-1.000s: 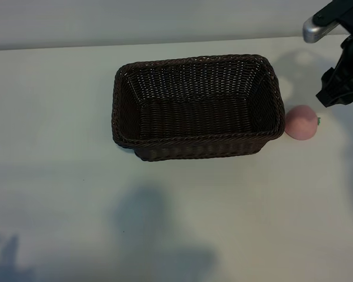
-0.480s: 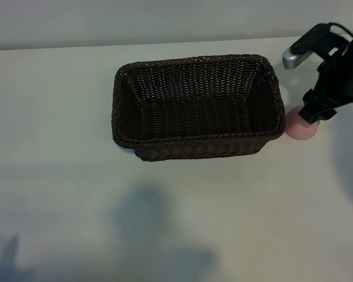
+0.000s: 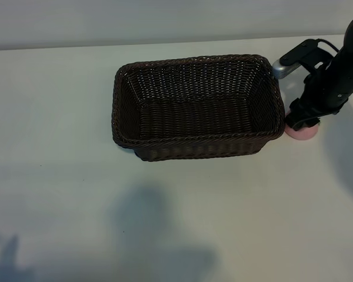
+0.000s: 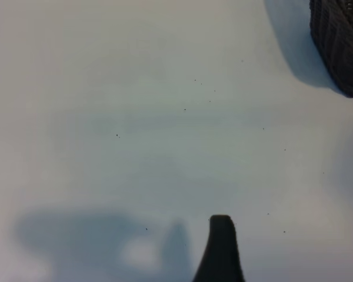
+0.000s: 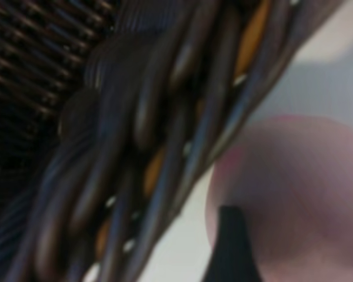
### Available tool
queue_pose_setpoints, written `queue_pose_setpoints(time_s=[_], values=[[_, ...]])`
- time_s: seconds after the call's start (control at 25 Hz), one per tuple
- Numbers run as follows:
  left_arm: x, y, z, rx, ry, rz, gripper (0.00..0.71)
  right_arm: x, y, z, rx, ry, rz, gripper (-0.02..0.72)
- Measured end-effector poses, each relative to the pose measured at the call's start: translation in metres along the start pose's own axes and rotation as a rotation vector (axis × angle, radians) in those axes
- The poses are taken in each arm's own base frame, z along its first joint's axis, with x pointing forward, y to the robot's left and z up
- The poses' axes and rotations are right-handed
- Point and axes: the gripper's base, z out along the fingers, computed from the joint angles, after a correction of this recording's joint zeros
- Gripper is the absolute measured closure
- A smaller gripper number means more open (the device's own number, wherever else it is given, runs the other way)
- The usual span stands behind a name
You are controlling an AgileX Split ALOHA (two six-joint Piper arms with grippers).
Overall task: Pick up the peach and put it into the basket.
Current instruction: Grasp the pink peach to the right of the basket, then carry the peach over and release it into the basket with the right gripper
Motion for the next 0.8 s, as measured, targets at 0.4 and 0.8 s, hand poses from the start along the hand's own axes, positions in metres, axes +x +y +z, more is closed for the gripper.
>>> queue_pose_setpoints(time_s=[0.4, 0.8], values=[[0.000, 0.000, 0.000, 0.000, 0.000, 0.000, 0.116, 0.002, -0.004, -0.001, 0.044, 0.023, 0.073, 0.655], [0.000, 0.000, 0.000, 0.000, 0.000, 0.000, 0.116, 0.002, -0.003, -0.056, 0.127, -0.022, 0.083, 0.656]])
